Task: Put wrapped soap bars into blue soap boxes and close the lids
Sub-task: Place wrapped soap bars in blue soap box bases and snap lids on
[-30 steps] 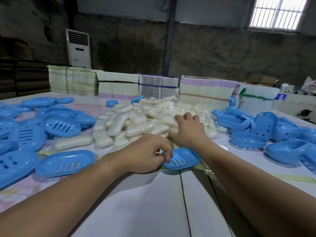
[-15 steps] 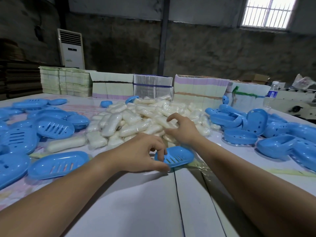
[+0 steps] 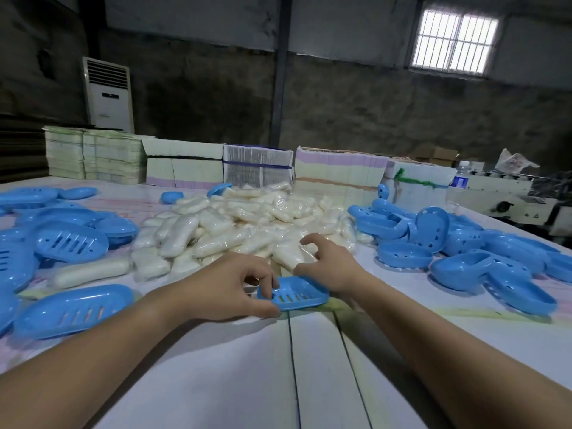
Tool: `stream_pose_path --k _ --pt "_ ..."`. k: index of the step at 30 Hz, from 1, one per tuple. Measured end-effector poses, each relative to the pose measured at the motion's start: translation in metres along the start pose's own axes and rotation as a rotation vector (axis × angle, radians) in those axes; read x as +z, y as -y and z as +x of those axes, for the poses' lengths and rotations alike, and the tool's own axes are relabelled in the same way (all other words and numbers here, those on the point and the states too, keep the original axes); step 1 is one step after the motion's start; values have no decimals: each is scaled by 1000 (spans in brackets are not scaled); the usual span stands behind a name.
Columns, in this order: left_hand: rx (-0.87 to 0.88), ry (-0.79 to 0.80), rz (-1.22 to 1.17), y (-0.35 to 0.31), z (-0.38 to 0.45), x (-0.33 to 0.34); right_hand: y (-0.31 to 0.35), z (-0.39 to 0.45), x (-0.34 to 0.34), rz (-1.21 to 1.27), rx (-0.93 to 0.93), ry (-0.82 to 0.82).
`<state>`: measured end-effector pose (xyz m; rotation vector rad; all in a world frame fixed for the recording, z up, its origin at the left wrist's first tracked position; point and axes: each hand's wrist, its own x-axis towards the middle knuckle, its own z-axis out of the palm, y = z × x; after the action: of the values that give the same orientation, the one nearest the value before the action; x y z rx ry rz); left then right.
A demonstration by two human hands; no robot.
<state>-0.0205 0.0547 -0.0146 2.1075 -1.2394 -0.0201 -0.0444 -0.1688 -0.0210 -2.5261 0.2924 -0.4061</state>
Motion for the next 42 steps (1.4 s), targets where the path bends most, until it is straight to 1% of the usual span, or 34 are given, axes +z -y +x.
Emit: stream_pose_path --k 2,4,7,10,12,15,17,18,20,22,24,28,34,37,39,42 --pt "-3 -6 -16 1 0 1 -2 -2 0 -93 -17 -51" --pt "-6 -11 -34 1 1 1 1 -4 -2 -187 -87 -123" --pt "-15 -6 -40 2 1 1 1 -5 -5 -191 -195 -165" --pt "-10 3 -31 2 2 2 -2 -7 -9 -9 -228 -176" --pt "-10 -6 -30 2 2 2 -2 -8 -15 130 -232 -216" --pt "-17 -19 -28 3 2 3 -1 -10 -30 334 -196 -281" --pt "-21 -20 -43 4 2 3 0 -12 -37 511 -131 -239" --pt "-23 -22 -54 4 2 3 1 -14 -40 588 -84 -181" --pt "-17 -37 -72 5 2 4 0 -17 -44 705 8 -8" --pt "-7 -63 -100 5 2 4 0 -19 -43 762 65 174" --pt "-39 -88 -136 5 1 3 0 -20 -38 749 77 266" --pt "-86 -77 -205 4 0 1 3 -21 -31 682 42 290" --pt "-89 -42 -154 1 0 1 0 -24 -38 623 17 356" --pt "-85 -46 -151 1 -1 1 3 -26 -37 520 -16 341" --pt "-84 -62 -145 2 0 2 5 -27 -34 468 -57 298" --pt "-73 -63 -131 4 1 3 8 -27 -32 374 -165 214"
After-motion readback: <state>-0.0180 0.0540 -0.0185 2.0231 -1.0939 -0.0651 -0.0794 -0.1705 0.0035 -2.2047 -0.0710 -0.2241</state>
